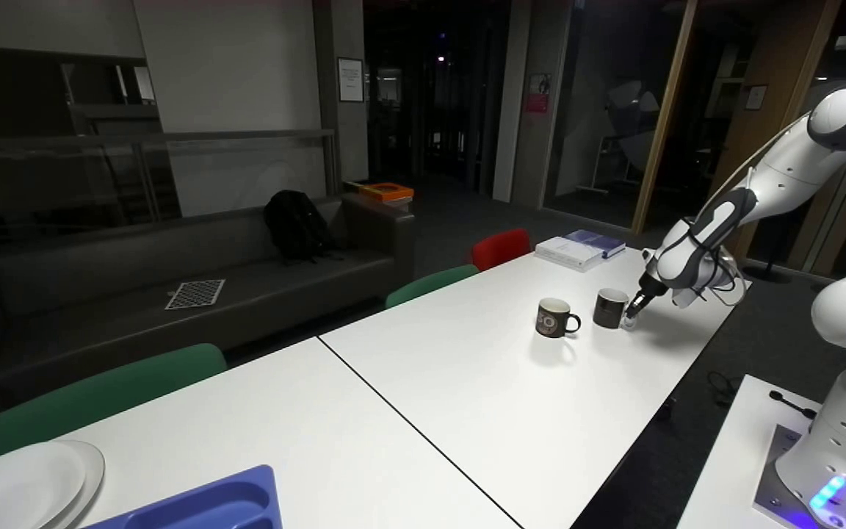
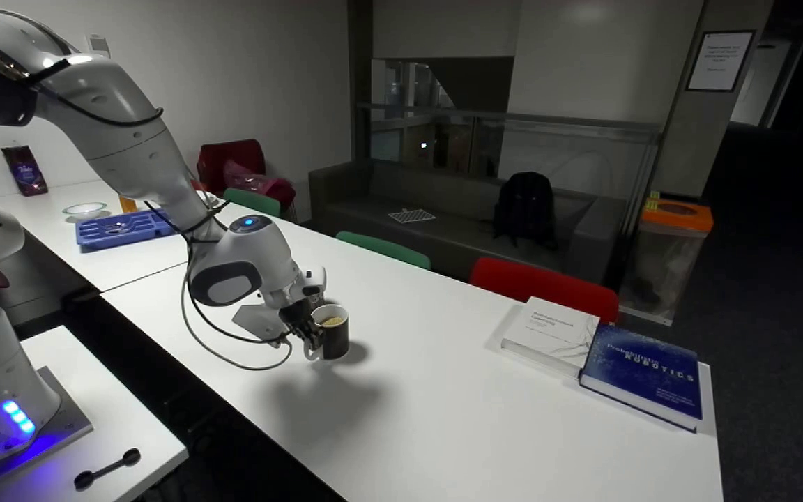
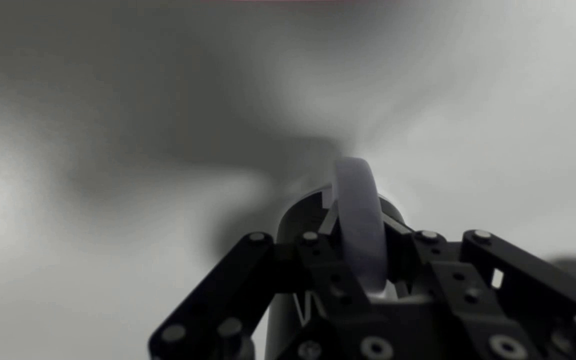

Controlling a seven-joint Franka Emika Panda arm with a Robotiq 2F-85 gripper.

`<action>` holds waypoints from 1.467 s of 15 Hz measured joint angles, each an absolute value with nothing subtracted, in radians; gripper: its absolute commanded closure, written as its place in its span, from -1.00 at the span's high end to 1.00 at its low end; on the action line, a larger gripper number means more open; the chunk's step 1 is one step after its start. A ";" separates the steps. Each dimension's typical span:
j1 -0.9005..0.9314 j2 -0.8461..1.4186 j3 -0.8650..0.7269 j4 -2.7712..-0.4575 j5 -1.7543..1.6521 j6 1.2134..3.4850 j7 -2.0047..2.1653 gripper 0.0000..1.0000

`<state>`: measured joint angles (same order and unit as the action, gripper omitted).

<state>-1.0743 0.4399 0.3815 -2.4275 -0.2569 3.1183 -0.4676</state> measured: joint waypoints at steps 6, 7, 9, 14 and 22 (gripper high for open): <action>-1.074 0.440 0.382 -2.408 -0.257 3.069 -0.468 0.34; -1.074 0.440 0.381 -2.406 -0.257 3.063 -0.468 0.47; -1.074 0.440 0.381 -2.403 -0.257 3.057 -0.468 0.76; -1.072 0.437 0.382 -2.389 -0.257 3.052 -0.468 1.00; -1.060 0.426 0.382 -2.360 -0.257 3.018 -0.468 0.99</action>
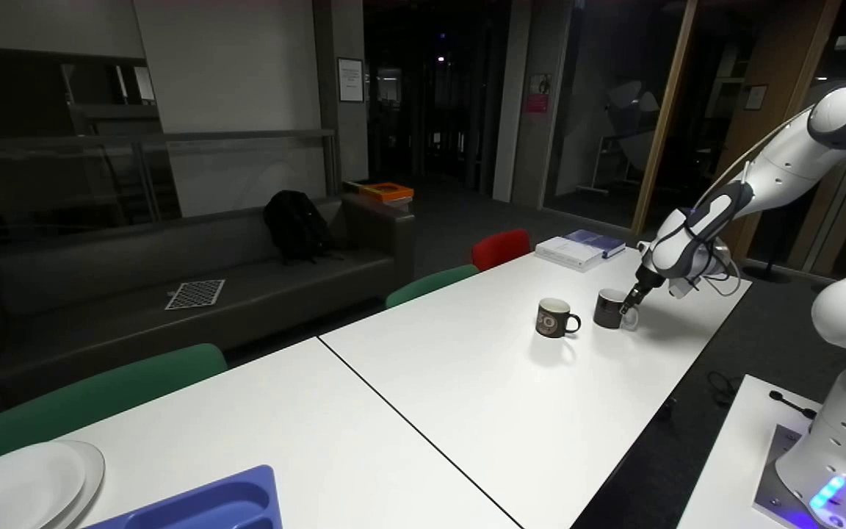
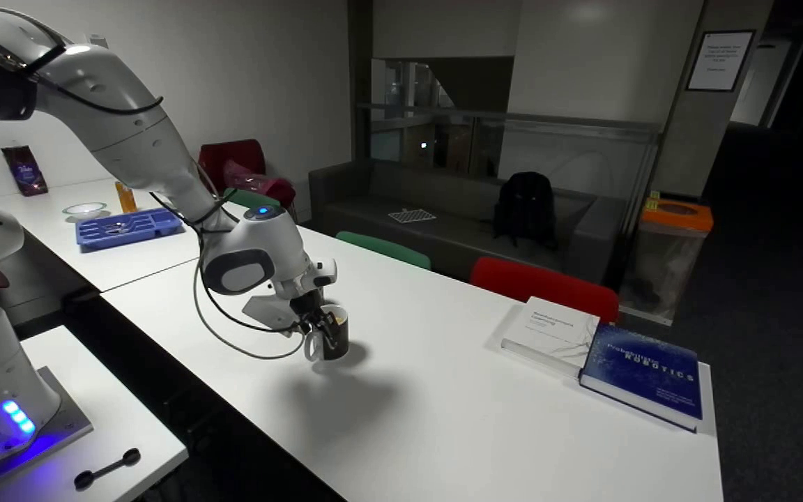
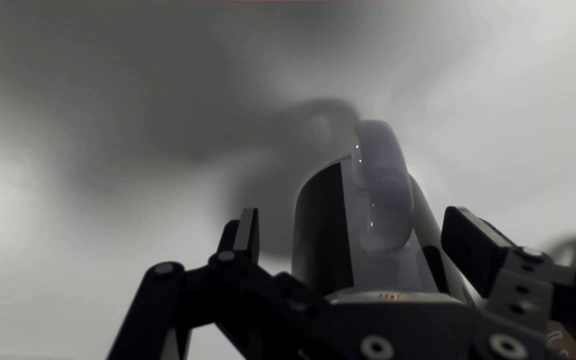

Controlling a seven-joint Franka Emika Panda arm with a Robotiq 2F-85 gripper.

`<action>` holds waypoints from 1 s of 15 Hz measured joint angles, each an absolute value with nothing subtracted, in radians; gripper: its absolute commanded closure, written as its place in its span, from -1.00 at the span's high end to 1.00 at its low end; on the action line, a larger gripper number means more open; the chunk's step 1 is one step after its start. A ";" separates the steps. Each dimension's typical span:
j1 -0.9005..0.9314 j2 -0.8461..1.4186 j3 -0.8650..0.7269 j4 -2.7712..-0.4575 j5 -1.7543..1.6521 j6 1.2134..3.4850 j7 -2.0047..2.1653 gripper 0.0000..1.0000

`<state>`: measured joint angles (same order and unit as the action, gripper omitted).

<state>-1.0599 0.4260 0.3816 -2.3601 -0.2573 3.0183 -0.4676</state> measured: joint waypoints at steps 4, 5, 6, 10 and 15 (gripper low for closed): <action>-1.059 0.402 0.382 -2.356 -0.257 2.988 -0.468 0.84; -1.059 0.393 0.382 -2.356 -0.257 2.975 -0.468 0.86; -1.059 0.381 0.383 -2.356 -0.257 2.956 -0.468 0.78; -1.046 0.338 0.377 -2.355 -0.236 2.835 -0.477 0.95; -0.895 0.303 0.246 -2.355 -0.132 2.742 -0.549 0.94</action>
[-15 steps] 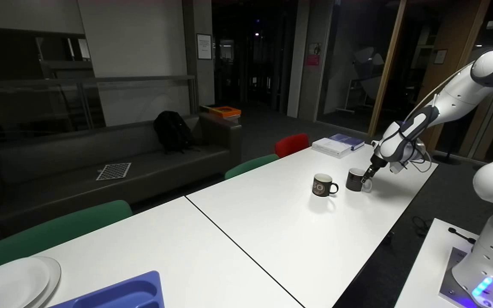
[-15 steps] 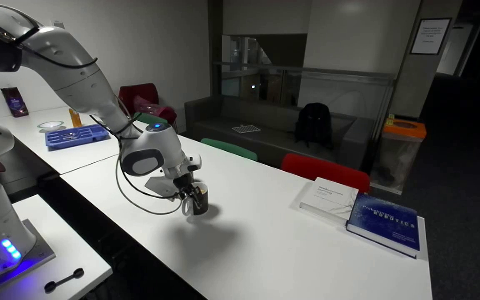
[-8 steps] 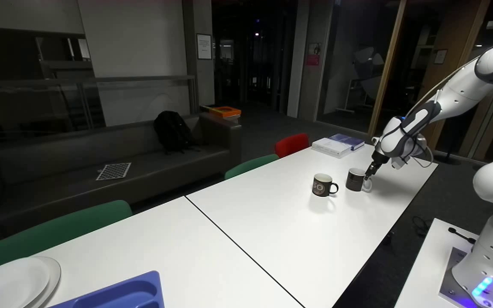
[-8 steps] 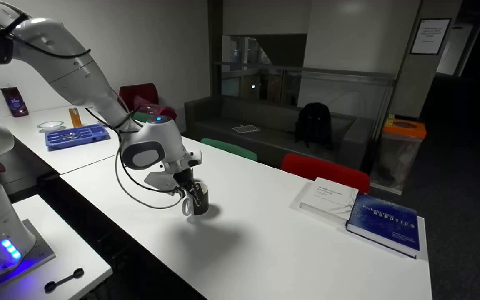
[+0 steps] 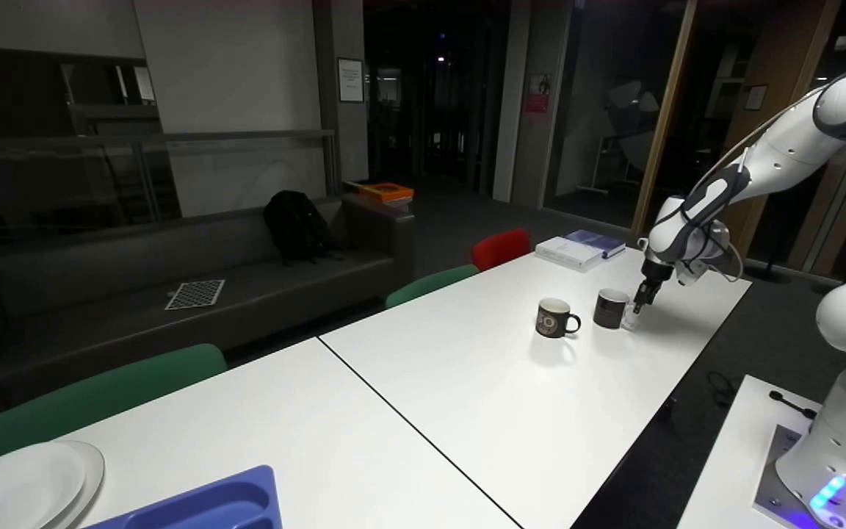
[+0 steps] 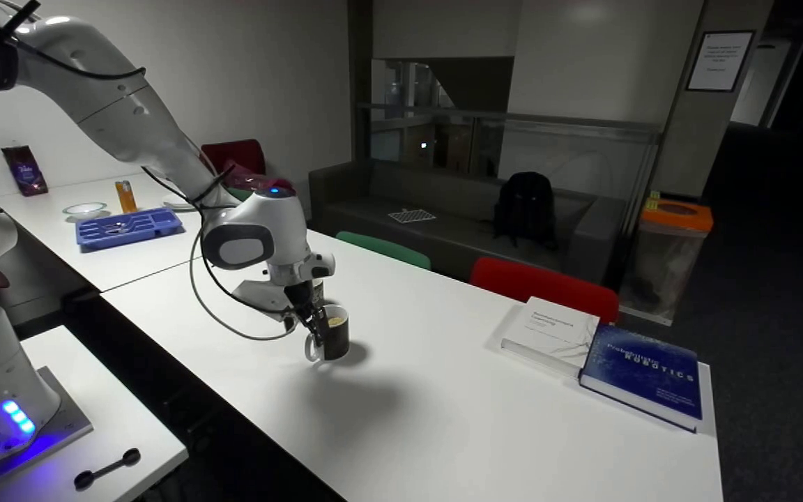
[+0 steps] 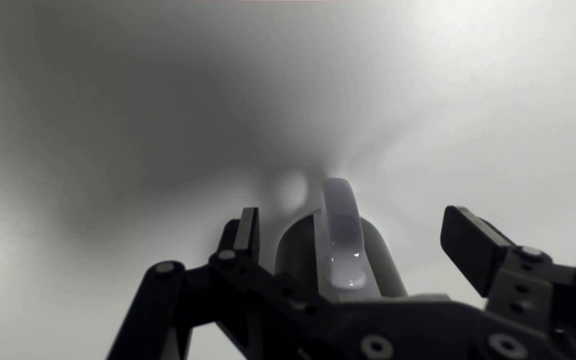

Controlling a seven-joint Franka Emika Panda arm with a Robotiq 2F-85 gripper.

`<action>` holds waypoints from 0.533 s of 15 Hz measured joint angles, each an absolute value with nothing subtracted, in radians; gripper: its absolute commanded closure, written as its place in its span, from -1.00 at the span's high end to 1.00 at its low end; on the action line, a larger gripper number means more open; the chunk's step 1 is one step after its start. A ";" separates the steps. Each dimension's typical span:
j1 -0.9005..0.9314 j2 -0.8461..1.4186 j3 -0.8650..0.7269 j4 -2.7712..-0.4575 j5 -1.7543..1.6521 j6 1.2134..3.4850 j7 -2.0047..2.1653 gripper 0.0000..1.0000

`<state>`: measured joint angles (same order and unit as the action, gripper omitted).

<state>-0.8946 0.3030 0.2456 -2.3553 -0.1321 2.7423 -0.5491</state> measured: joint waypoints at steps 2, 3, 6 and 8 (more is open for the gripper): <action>-0.842 0.302 0.200 -2.355 -0.104 2.740 -0.571 0.91; -0.817 0.302 0.181 -2.355 -0.088 2.740 -0.583 0.93; -0.760 0.303 0.138 -2.356 -0.045 2.740 -0.625 0.74; -0.730 0.304 0.116 -2.356 -0.022 2.740 -0.653 0.36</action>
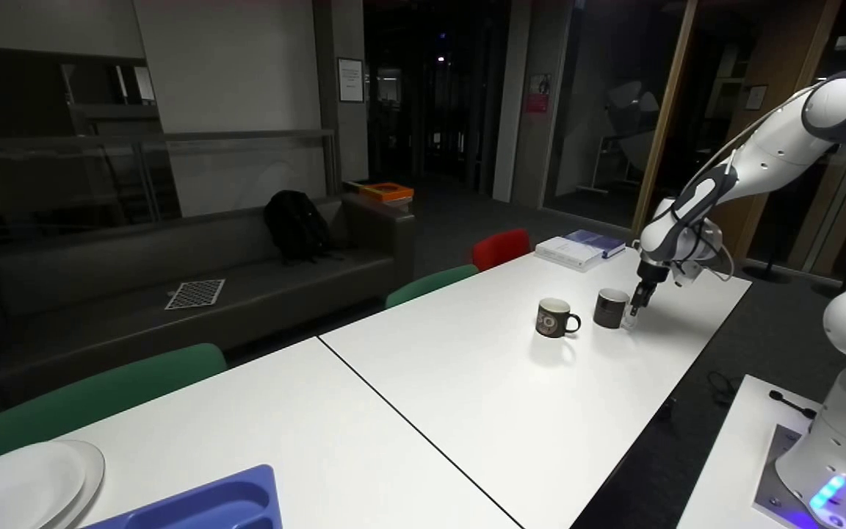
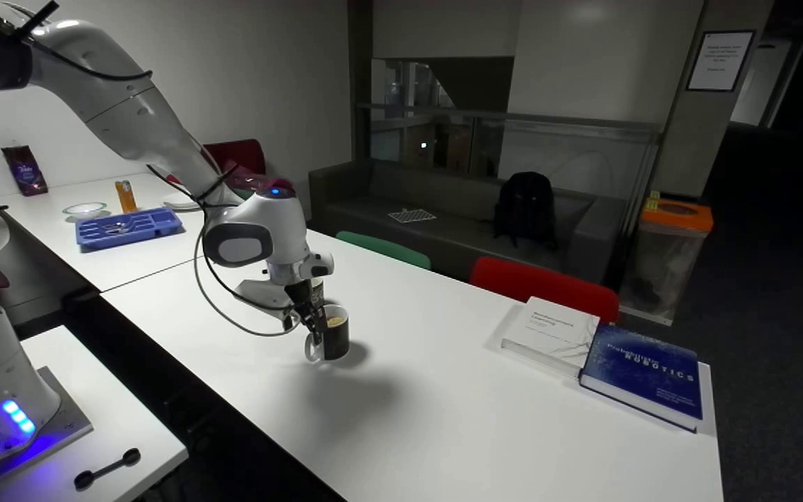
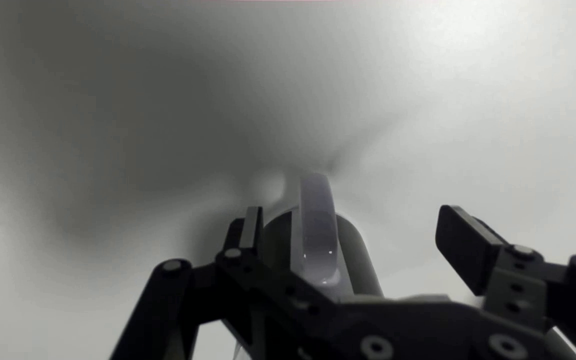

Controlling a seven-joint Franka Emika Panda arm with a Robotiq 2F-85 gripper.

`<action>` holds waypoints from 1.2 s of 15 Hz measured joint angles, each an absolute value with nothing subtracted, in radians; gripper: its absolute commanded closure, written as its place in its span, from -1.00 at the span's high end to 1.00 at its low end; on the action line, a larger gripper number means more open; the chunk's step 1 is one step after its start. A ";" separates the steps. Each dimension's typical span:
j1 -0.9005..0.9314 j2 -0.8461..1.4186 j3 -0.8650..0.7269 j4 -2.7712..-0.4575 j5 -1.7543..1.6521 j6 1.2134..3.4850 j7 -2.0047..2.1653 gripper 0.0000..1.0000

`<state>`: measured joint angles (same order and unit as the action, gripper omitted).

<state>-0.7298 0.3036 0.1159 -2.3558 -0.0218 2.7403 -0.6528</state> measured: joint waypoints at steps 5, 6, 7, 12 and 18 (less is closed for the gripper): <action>-0.680 0.304 0.065 -2.356 0.016 2.740 -0.713 -0.36; -0.674 0.305 0.057 -2.357 0.022 2.740 -0.724 -0.54; -0.669 0.306 0.049 -2.357 0.029 2.740 -0.736 -0.68; -0.663 0.309 0.031 -2.357 0.062 2.741 -0.783 -0.10; -0.638 0.314 0.004 -2.357 0.067 2.741 -0.785 0.75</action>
<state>-0.6383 0.3137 0.0038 -2.3575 0.0672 2.7414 -0.7851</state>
